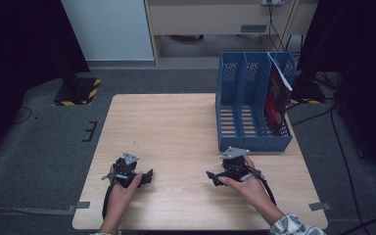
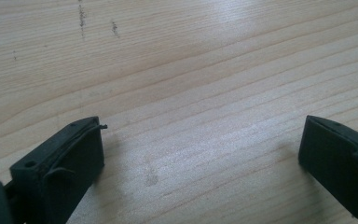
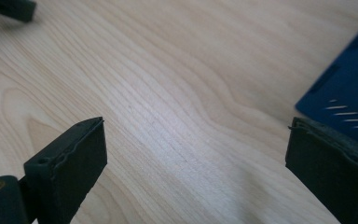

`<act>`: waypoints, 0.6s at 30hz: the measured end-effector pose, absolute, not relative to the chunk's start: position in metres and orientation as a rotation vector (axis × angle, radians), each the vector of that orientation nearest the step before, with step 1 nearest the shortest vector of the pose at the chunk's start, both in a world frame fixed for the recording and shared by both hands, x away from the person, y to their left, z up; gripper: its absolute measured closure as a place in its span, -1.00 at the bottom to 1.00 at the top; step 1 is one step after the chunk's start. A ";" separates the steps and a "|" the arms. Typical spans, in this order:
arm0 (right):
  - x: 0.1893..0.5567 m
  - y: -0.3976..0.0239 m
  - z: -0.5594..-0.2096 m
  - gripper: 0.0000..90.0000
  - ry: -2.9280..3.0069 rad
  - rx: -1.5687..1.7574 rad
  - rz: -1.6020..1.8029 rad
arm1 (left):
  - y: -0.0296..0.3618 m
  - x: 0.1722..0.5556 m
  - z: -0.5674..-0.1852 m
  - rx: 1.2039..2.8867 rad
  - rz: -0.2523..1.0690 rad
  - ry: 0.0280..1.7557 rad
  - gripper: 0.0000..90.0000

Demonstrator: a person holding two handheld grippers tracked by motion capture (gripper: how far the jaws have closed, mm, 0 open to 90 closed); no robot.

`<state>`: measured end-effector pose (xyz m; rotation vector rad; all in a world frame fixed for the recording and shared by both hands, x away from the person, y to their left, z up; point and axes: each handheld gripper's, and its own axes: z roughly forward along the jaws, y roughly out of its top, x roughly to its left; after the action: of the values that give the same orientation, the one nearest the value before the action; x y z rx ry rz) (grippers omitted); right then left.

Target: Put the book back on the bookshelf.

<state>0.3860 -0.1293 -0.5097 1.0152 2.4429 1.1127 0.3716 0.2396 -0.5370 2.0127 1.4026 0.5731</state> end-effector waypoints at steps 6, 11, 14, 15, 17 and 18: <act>0.393 -0.108 -0.527 -0.84 2.460 1.036 1.030 | 0.240 0.372 -0.537 2.013 0.572 1.401 -1.00; 0.397 -0.098 -0.534 -0.83 2.455 1.061 1.015 | 0.240 0.372 -0.537 2.014 0.571 1.399 -1.00; 0.400 -0.095 -0.535 -0.83 2.441 1.076 1.028 | 0.240 0.372 -0.537 2.014 0.571 1.399 -1.00; 0.401 -0.095 -0.535 -0.83 2.434 1.090 1.030 | 0.239 0.372 -0.537 2.015 0.571 1.398 -1.00; 0.403 -0.094 -0.536 -0.83 2.420 1.110 1.041 | 0.239 0.372 -0.537 2.015 0.571 1.397 -1.00; 0.404 -0.093 -0.537 -0.83 2.420 1.102 1.034 | 0.239 0.372 -0.537 2.016 0.571 1.397 -1.00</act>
<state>0.4040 -0.0934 -0.5375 1.1017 2.4200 1.0337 0.3720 0.2394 -0.5371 2.0156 1.3970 0.5708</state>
